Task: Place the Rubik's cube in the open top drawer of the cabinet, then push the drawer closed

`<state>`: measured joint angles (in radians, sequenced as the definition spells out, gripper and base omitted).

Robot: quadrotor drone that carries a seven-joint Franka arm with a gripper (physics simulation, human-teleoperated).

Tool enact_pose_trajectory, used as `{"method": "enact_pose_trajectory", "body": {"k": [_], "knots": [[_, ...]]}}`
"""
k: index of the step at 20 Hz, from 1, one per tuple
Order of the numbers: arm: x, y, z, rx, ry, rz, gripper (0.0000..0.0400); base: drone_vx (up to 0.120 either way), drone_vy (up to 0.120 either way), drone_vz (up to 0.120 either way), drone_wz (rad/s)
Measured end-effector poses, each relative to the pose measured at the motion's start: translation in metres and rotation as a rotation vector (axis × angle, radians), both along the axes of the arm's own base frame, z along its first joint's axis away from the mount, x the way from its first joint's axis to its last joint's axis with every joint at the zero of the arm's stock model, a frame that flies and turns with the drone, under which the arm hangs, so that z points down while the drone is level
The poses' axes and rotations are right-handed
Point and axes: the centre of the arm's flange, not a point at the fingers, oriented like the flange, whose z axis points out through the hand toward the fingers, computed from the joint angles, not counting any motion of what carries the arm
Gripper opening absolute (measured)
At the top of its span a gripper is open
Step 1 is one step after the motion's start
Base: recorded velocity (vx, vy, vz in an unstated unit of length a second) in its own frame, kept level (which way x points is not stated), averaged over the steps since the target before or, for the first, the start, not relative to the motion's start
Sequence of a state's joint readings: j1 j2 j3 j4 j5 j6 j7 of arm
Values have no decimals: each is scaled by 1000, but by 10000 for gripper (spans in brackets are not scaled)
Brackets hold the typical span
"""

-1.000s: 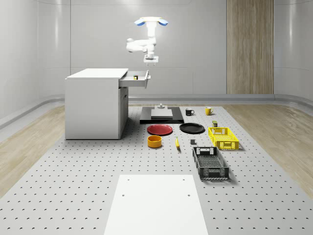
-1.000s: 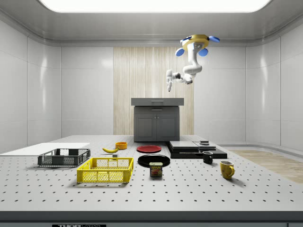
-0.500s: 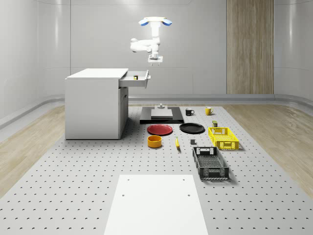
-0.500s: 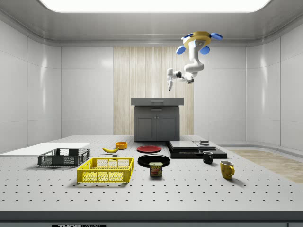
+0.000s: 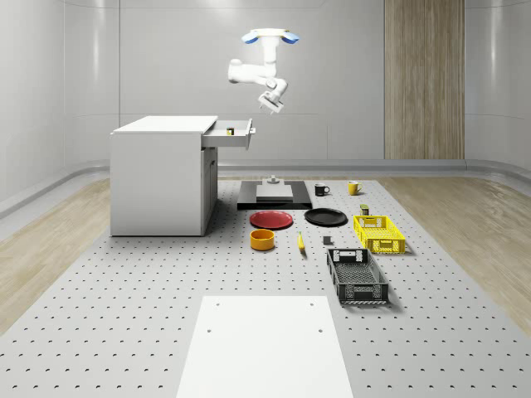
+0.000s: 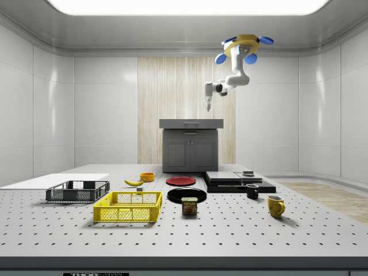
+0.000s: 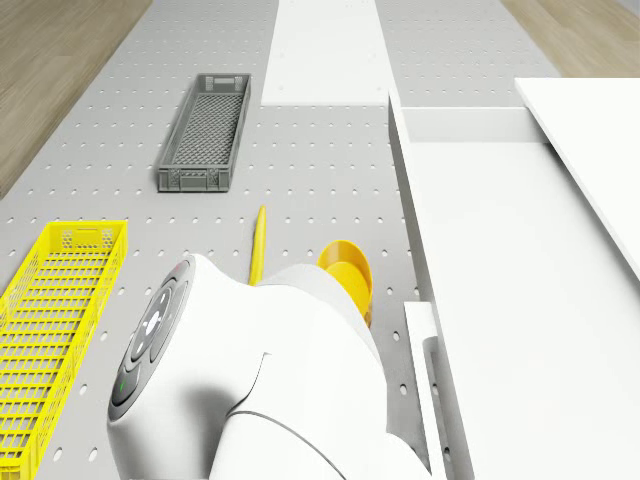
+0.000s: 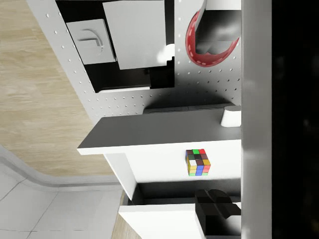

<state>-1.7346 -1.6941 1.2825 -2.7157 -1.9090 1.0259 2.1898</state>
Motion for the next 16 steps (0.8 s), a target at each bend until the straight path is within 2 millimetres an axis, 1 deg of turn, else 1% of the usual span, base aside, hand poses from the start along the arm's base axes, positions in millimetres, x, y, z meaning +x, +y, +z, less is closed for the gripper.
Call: {"method": "enact_pose_trajectory", "body": {"k": [3, 6, 10, 14, 16], "knots": [[2, -29, 24, -308, -23, -26, 400, 0, 13, -120, 0], [3, -50, 41, -502, -35, -56, 400, 0, 0, -120, 0], [4, -66, 55, -646, -43, -79, 400, 0, 0, -120, 0], [4, -73, 62, -717, -46, -91, 400, 0, -120, -120, 0], [4, -75, 63, -737, -47, -94, 400, 0, 0, -120, 0]]}}
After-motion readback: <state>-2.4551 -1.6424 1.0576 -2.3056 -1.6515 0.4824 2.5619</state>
